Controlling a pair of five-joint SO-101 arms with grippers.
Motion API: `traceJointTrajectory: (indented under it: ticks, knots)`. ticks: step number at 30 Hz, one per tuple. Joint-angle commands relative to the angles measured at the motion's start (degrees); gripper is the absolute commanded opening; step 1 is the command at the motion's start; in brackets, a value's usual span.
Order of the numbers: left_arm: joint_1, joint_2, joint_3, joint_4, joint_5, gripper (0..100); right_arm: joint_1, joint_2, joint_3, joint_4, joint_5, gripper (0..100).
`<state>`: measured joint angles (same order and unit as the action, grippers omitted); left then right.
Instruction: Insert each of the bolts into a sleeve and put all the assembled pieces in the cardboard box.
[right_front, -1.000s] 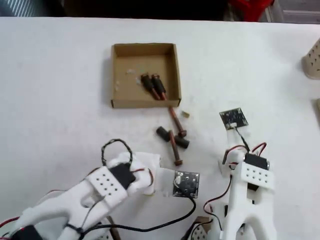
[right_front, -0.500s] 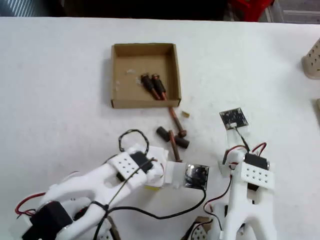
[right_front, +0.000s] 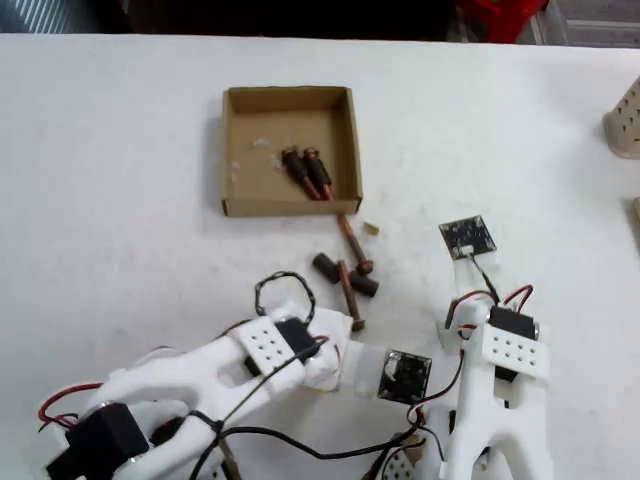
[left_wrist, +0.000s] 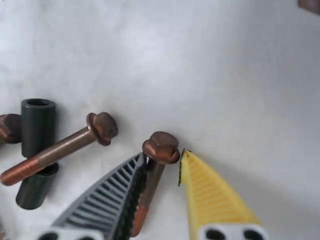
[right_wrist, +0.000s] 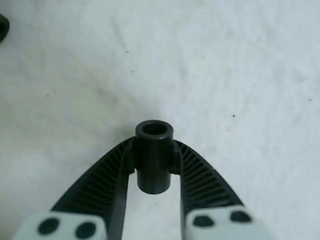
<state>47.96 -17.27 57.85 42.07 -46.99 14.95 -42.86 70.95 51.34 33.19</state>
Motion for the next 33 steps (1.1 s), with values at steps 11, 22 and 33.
traceJointTrajectory:
  ticks: [11,22,33]
  knots:
    - [-1.98,-0.22,-2.55,2.37,-7.3,14,0.4,-1.1,-0.35,-0.75,0.35,1.7]
    - [-1.98,-0.13,-2.81,3.52,-8.7,19,0.31,-1.01,-0.35,-0.75,0.44,1.7]
    - [-2.59,12.97,-14.59,8.53,-8.62,10,0.4,-1.27,-0.35,-0.66,0.44,1.7]
